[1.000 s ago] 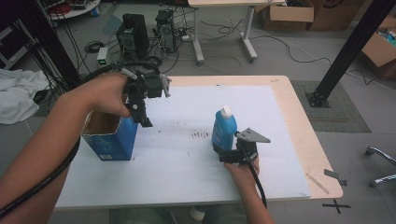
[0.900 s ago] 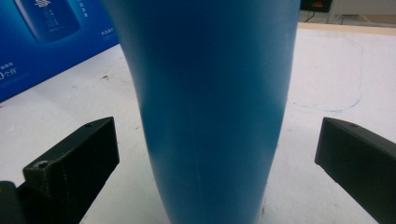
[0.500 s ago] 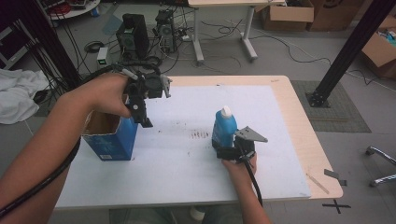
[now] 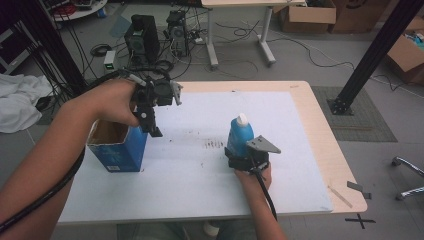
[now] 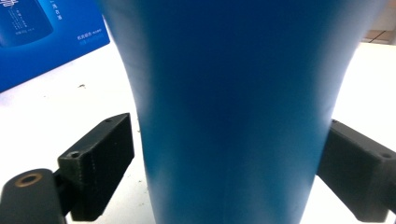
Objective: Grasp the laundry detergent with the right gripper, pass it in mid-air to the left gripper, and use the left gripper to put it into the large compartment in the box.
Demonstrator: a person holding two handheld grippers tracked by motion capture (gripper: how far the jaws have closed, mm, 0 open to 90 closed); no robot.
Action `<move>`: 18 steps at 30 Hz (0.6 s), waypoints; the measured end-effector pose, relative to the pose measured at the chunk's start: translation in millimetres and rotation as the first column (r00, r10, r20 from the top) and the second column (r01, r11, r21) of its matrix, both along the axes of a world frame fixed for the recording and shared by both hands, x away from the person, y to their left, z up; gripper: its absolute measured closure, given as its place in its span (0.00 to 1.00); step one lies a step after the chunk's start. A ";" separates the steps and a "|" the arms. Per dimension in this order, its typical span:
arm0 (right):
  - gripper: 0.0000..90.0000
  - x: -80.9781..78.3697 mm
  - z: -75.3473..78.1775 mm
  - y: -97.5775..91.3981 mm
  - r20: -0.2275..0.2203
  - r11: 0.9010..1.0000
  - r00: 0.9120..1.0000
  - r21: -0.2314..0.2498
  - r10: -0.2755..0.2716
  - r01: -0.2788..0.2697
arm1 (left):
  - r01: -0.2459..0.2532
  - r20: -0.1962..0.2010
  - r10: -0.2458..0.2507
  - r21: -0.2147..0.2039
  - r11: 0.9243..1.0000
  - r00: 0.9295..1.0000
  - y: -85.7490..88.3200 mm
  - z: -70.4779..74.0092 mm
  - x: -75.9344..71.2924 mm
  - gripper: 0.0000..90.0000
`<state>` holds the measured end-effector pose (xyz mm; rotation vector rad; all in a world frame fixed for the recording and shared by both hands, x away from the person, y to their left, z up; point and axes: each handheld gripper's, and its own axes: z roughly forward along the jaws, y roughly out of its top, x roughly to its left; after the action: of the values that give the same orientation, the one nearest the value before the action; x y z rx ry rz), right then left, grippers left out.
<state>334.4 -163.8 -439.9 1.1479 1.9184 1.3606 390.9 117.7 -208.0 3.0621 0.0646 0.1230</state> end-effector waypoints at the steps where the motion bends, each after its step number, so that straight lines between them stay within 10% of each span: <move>1: 0.12 -0.1 -0.1 0.1 -0.003 1.000 1.000 0.001 0.003 -0.003 | -0.001 0.001 0.001 -0.001 1.000 1.000 0.3 0.1 0.1 0.00; 18: 0.22 -0.3 -0.7 -1.2 -0.001 1.000 1.000 -0.004 -0.025 0.025 | 0.003 -0.002 -0.003 0.004 1.000 1.000 -0.2 -2.7 -0.8 0.00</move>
<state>334.1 -165.0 -440.6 1.1669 1.9002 1.3426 390.1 117.4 -210.7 3.0664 0.0601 0.1196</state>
